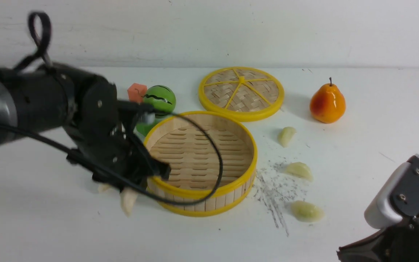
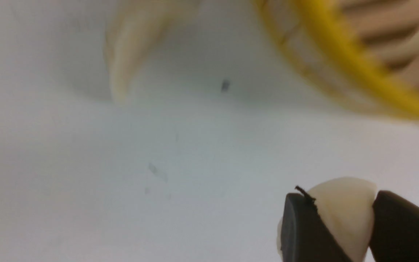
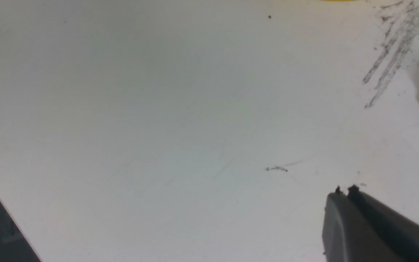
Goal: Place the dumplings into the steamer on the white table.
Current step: 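Place the dumpling into the bamboo steamer basket with the left gripper, then reach for and grasp a dumpling on the table with the left gripper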
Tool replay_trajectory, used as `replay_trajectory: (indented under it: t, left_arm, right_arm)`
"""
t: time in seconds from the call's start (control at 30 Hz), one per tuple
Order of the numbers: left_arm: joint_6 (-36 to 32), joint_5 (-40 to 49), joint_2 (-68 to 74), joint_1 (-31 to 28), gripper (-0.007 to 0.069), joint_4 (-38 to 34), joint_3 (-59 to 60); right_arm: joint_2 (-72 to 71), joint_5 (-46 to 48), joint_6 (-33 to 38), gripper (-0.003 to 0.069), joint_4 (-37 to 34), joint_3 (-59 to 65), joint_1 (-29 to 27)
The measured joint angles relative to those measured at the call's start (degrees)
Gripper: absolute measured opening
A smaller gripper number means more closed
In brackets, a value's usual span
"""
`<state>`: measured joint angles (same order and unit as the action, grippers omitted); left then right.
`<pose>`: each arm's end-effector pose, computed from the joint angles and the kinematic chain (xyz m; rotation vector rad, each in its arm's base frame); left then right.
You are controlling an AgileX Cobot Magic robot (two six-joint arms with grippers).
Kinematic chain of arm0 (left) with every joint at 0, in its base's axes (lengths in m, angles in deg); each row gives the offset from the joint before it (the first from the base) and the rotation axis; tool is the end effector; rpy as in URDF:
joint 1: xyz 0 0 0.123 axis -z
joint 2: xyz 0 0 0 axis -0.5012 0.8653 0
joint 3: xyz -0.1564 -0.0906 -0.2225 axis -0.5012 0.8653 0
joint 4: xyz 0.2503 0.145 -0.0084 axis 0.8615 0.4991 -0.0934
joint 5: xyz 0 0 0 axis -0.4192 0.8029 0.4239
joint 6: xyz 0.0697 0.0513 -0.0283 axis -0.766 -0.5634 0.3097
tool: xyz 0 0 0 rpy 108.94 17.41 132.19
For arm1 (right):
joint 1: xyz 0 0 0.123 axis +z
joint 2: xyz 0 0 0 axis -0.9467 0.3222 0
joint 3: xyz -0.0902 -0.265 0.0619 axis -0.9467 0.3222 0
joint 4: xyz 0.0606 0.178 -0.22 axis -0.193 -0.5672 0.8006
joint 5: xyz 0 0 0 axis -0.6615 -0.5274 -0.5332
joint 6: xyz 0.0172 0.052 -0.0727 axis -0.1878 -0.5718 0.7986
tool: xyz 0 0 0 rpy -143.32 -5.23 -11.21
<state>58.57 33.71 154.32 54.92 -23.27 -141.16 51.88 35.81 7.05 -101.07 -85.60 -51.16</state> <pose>0.3483 -0.1587 0.2444 0.2968 2.7211 -0.1497 0.1865 0.1028 0.2390 -0.7993 2.2730 0.5179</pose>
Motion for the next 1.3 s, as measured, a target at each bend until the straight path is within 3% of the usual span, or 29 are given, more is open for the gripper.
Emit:
replay_trajectory:
  t: [0.23,0.57,0.7,0.83,0.9,0.97,1.13,1.3]
  left_arm:
    - [0.00,-2.82,6.96,0.00,0.0223,-0.97,-18.17]
    - [-0.06,-0.82,30.43,0.00,0.0221,3.45,-35.56]
    - [-0.45,0.24,32.96,0.00,0.0225,3.79,-37.69]
    - [-0.27,4.21,33.07,0.00,0.0307,4.00,-39.58]
    - [0.64,11.12,32.46,0.00,0.0400,5.03,-42.93]
    - [0.72,15.60,30.68,0.00,0.0437,7.14,-44.96]
    - [-0.58,21.88,23.39,-1.36,0.0449,10.70,-45.44]
    - [-6.30,22.39,19.89,-6.58,0.0447,3.84,-35.19]
  right_arm:
    - [0.00,-0.44,0.07,-0.0001,-0.13,0.00,0.00]
    - [0.00,-0.57,0.09,-0.0002,-0.13,0.00,0.00]
    - [0.00,-0.57,0.09,-0.0002,-0.13,0.00,0.00]
    - [0.00,-0.57,0.09,-0.0002,-0.13,0.00,0.00]
    - [0.00,-0.57,0.14,-0.0001,-0.13,0.00,0.00]
    - [0.00,-0.57,0.20,-0.0001,-0.13,0.00,0.00]
    - [0.00,-0.57,0.24,0.0004,-0.13,0.00,0.00]
    - [0.00,-0.57,0.24,0.0008,-0.08,0.00,0.00]
